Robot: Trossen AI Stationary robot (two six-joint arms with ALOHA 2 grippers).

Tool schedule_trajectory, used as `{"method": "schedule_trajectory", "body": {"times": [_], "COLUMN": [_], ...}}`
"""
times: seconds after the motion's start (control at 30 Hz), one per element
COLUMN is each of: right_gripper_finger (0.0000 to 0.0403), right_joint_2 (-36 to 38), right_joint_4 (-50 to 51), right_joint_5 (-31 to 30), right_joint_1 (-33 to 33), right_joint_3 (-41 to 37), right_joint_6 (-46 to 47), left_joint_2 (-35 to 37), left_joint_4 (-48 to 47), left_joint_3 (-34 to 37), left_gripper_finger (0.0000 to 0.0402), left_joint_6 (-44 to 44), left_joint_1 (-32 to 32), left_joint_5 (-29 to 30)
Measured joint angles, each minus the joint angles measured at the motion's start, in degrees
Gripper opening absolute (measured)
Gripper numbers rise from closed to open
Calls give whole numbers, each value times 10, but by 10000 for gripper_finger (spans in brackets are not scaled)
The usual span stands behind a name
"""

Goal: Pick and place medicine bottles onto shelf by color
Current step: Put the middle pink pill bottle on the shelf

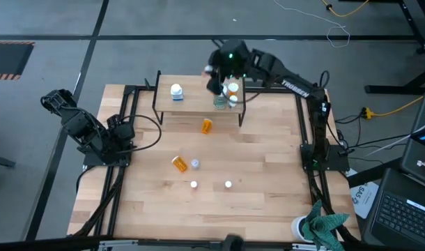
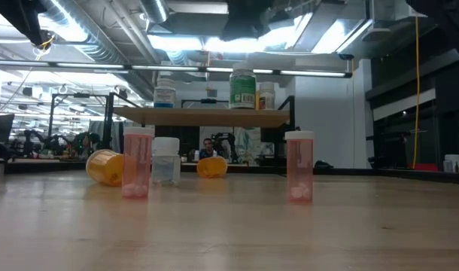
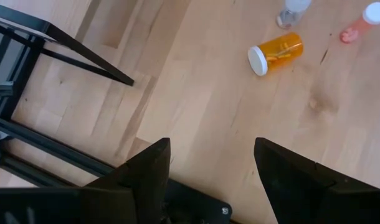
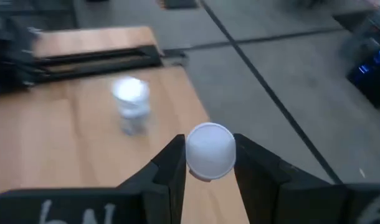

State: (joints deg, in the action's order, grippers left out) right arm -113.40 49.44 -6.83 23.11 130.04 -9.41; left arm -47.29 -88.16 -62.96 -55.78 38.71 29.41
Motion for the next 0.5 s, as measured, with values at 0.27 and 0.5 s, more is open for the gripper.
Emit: {"method": "schedule_trajectory", "body": {"times": [0.27,0.5], "right_gripper_finger": [116,117], "right_joint_2": [-30,-69], "right_joint_4": [52,40], "right_joint_5": [47,56], "right_joint_1": [80,111], "right_joint_3": [-14,-14], "right_joint_6": [17,1], "left_joint_2": [0,0], "left_joint_4": [0,0], "left_joint_3": [0,0], "left_gripper_finger": [228,228], "left_joint_6": [-1,-2], "left_joint_1": [0,0], "left_joint_5": [10,15]}}
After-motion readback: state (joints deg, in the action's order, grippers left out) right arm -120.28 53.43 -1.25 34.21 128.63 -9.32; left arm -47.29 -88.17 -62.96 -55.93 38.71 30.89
